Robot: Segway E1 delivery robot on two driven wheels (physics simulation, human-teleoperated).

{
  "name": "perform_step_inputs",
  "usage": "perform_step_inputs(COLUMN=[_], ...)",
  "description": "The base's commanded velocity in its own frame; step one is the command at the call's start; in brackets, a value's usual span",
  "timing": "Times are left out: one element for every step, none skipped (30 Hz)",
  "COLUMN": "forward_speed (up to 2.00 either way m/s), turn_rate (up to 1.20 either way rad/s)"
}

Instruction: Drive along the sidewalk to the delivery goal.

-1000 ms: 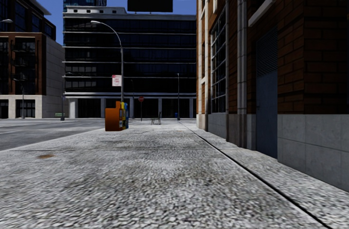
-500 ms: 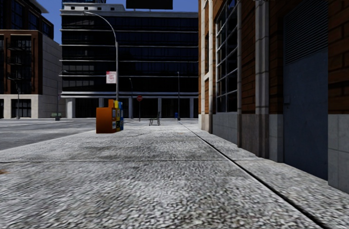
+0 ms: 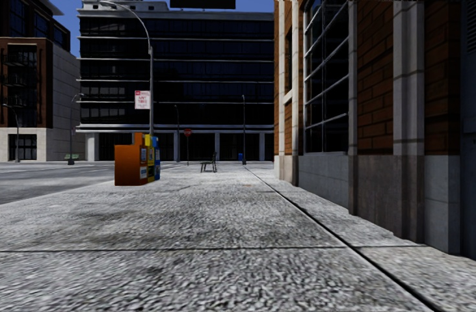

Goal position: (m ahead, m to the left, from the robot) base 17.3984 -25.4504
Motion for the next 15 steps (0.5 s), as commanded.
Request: perform_step_inputs(forward_speed=[2.00,2.00,2.00,2.00,2.00,2.00,2.00,2.00,2.00,2.00,2.00,2.00,2.00,2.00,2.00], turn_rate=[0.00,0.00,0.00,0.00,0.00,0.00,0.00,0.00,0.00,0.00,0.00,0.00,0.00,0.00,0.00])
